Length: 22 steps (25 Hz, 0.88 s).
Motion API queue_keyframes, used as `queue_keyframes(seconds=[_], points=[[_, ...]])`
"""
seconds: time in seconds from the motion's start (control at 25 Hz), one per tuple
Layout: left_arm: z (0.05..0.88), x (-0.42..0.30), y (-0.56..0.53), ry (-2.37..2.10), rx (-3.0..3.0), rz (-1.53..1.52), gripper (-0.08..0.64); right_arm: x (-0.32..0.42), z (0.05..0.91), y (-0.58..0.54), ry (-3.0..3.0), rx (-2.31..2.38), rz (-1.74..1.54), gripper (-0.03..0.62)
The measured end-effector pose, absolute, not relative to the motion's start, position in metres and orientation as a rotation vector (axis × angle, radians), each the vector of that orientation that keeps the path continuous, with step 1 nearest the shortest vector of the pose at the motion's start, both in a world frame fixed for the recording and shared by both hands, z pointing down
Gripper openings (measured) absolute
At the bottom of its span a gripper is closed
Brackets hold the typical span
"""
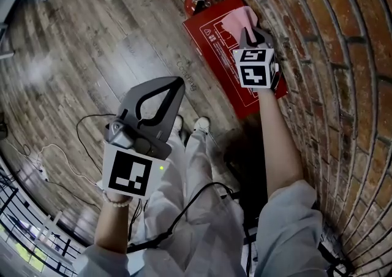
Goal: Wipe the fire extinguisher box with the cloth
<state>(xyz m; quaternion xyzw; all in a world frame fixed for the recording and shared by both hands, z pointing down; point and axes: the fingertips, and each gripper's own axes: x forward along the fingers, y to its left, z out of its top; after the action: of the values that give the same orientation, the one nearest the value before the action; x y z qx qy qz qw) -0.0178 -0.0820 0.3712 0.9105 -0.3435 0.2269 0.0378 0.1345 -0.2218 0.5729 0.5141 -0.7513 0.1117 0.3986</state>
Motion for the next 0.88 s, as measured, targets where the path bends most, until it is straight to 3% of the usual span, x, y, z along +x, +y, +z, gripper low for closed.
queue_keyframes(seconds=[0.88], points=[[0.367, 0.018, -0.072, -0.933, 2.851, 0.672, -0.003, 0.184, 0.572, -0.159, -1.845, 1.351, 0.326, 0.017]])
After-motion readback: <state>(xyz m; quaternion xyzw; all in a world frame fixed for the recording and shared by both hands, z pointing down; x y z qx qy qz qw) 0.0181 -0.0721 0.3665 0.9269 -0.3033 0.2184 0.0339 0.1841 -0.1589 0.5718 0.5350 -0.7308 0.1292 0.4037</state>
